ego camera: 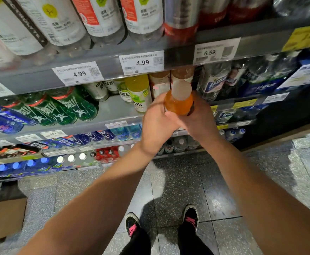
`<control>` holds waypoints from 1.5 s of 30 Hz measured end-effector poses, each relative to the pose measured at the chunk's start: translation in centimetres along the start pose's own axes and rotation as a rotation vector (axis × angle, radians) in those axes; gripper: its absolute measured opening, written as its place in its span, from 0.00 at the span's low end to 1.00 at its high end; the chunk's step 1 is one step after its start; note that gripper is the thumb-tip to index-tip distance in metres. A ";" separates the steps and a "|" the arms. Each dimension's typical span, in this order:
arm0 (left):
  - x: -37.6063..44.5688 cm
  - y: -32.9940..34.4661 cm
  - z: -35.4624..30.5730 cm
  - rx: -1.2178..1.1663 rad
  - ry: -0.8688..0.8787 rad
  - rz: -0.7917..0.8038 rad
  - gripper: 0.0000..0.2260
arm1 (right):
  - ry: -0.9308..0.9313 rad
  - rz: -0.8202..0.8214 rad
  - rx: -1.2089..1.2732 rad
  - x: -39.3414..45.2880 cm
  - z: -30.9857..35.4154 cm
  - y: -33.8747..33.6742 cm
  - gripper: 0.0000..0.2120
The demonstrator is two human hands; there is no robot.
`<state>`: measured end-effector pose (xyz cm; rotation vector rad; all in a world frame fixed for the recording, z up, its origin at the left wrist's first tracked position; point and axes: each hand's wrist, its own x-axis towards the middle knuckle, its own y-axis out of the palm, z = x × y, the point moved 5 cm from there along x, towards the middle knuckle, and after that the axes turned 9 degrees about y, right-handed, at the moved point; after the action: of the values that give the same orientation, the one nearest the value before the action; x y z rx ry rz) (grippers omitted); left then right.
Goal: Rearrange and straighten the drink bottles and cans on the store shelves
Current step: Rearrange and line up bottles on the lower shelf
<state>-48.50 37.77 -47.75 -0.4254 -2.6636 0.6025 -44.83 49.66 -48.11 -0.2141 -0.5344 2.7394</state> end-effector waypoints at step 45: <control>3.0 -5.5 9.7 0.123 -0.166 -0.423 0.34 | -0.022 -0.537 0.304 0.6 0.6 5.3 0.24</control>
<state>-56.35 30.78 -52.44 0.2290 -2.7289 0.6829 -47.07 45.03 -49.69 0.0347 -0.1416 2.2564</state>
